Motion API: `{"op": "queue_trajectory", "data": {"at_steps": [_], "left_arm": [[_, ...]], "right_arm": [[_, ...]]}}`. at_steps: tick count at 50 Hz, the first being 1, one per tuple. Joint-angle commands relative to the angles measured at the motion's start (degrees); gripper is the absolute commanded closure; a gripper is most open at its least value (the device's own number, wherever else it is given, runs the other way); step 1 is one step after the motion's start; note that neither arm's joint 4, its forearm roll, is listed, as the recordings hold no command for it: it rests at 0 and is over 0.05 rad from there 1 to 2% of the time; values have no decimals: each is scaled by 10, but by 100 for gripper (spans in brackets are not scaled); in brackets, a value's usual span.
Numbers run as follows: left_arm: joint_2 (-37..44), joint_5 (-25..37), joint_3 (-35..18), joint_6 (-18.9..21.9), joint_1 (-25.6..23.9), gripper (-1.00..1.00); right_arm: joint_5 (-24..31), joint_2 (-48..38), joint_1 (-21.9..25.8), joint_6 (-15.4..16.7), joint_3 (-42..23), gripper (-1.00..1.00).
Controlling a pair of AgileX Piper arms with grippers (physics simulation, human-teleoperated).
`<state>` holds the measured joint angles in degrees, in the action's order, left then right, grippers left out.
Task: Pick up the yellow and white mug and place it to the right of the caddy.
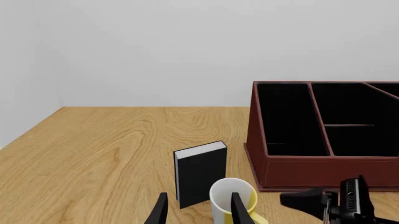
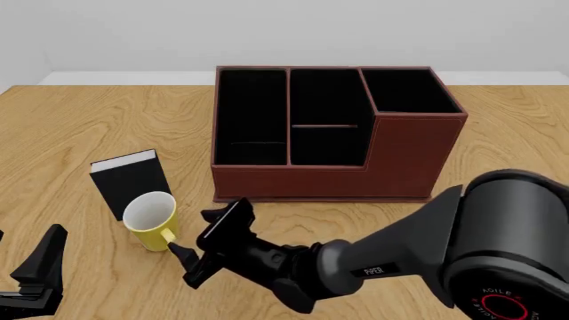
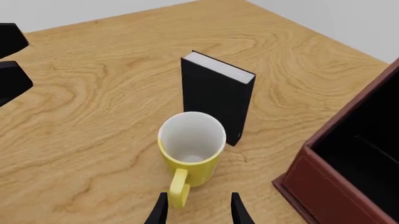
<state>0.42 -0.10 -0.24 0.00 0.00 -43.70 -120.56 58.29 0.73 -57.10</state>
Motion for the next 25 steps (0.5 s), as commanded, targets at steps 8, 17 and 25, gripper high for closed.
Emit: {"op": "queue_trajectory", "data": {"at_steps": [8, 17, 25], "left_arm": [[0, 0, 0, 0, 0, -100], [0, 0, 0, 0, 0, -100], [0, 0, 0, 0, 0, -100]], "right_arm": [[8, -21, 3, -5, -23, -100], [9, -25, 5, -7, -28, -100], [10, -32, 7, -7, -33, -100]]}}
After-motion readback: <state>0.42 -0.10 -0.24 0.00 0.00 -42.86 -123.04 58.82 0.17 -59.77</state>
